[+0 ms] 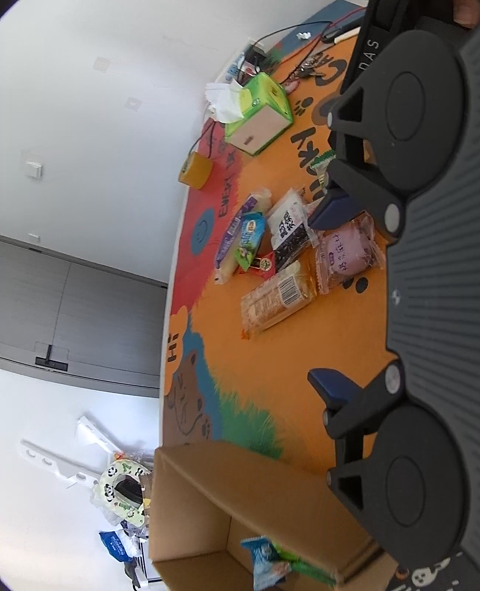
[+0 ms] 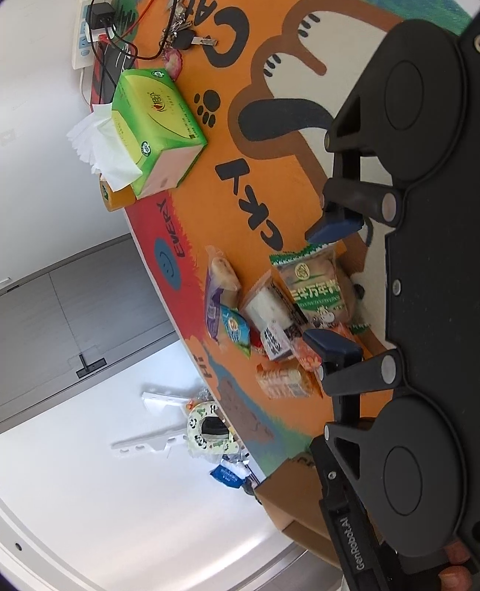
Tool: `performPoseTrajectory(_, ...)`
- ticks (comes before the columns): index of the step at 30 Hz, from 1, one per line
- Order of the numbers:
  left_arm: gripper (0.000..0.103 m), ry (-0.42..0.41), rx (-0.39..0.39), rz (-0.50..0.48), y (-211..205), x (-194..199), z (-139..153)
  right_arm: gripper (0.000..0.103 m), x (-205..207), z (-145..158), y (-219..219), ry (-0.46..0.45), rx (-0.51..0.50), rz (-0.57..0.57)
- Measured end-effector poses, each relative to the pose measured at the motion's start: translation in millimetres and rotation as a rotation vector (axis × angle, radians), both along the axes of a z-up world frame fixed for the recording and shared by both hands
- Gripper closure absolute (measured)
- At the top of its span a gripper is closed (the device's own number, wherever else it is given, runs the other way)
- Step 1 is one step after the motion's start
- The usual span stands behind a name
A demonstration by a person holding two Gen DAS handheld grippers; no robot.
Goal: Organize snacks
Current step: 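Withdraw both grippers from the box back toward the snack pile, then grasp the purple-labelled pastry with the left gripper while the right grasps a bread packet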
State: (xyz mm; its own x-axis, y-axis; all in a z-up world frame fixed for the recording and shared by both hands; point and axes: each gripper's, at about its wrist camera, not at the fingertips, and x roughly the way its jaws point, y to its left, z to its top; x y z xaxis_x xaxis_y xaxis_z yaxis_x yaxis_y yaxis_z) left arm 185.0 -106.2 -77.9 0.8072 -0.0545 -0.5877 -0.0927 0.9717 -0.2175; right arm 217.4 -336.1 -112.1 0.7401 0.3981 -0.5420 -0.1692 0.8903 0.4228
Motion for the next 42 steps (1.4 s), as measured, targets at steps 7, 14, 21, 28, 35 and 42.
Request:
performPoseTrajectory(7, 0.025, 0.041, -0.004, -0.016, -8.8, 18.8, -13.6, 0.045, 14.6, -9.0, 4.0, 0.006, -0.037, 0.004)
performPoseTrajectory(14, 0.028, 0.078, 0.012, -0.024, -21.6, 34.2, -24.9, 0.042, 19.8, -11.7, -2.1, 0.002, -0.045, 0.002)
performPoseTrajectory(21, 0.03, 0.111, 0.04, -0.024, -33.9, 41.5, -36.6, 0.042, 23.6, -15.7, -4.8, 0.012, -0.043, 0.01)
performPoseTrajectory(28, 0.064, 0.088, 0.083, -0.03, -35.8, 37.5, -38.9, 0.04, 26.1, -18.1, -0.7, 0.011, -0.048, 0.02)
performPoseTrajectory(35, 0.069, 0.09, 0.061, -0.023, -21.5, 31.1, -37.2, 0.028, 27.1, -18.3, 14.8, -0.002, -0.095, 0.045)
performPoseTrajectory(42, 0.069, 0.096, 0.039, -0.015, -10.9, 24.4, -35.4, 0.013, 24.4, -14.7, 30.8, -0.034, -0.161, 0.059)
